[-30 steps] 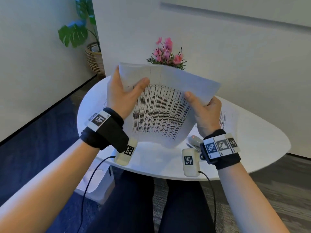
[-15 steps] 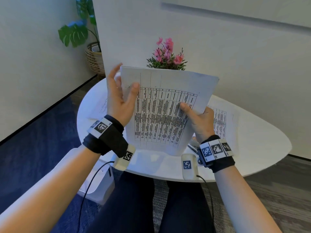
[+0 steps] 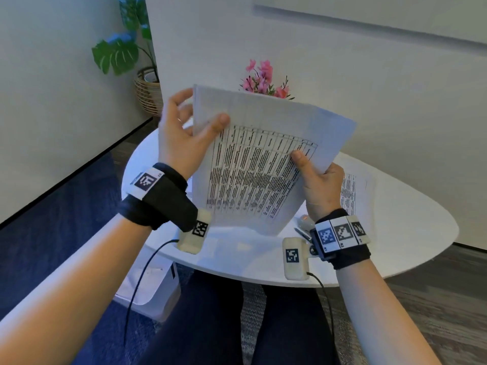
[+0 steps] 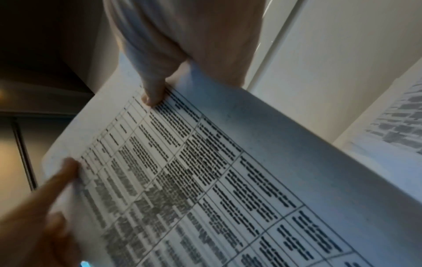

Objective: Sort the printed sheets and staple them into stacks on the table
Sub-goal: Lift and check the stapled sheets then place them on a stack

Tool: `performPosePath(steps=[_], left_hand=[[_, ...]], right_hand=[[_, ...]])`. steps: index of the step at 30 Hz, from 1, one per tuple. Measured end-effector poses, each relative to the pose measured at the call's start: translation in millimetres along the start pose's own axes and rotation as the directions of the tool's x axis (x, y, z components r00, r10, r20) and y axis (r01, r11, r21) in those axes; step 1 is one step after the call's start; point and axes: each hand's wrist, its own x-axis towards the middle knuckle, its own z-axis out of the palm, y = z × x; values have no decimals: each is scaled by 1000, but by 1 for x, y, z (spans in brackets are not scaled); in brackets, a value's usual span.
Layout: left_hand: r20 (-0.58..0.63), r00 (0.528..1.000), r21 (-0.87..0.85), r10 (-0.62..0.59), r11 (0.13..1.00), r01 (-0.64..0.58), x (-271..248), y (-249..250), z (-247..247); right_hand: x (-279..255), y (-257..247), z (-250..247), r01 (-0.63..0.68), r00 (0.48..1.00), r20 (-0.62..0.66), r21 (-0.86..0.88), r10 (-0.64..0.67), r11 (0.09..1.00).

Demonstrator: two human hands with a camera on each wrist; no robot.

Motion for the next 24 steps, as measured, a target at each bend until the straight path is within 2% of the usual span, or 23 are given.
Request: performPosePath(steps=[3,5,8,10,13,16,17,18,19,21,22,24], left_hand=[[82,992,128,-92,988,82,-11,-13,5],[84,985,221,-149,967,128,-19,-28,6],[79,960,335,-270,914,230,-33,-54,4],[67,940,376,-335,881,287,-40,-65,4],[60,931,407,-360,861,306,-40,-67,4],[72,918,436,-391,840,324,-27,-61,1],[84,907,460,-412,824,332,-22,-58,-1],[95,899,487,-428,808,333,-17,-55,-4],[101,892,518,-441,789,331,-13,-52,-8],[118,885,569,-450,761,312,-7,-45,-15],[125,882,593,-455,746,301,-5,-43,-18],[132,873,645,-470,709,285,-5,-42,-23]], right_hand=[[2,-2,0,81,996,29,-30,-80,996],[1,2,-3,75,994,86,-104,-66,992],[-3,17,-10,12,990,139,-290,29,957],[-5,25,-13,-59,987,122,-350,108,935],[-3,30,-15,-130,977,107,-387,184,913],[6,34,-25,-132,942,199,-521,271,843],[10,39,-33,-95,916,241,-643,319,760],[13,44,-41,-31,885,268,-782,381,622],[15,52,-51,33,852,262,-892,454,451],[15,71,-70,119,796,178,-983,578,140],[16,82,-79,159,770,139,-987,623,24],[16,97,-93,203,733,81,-974,676,-103]])
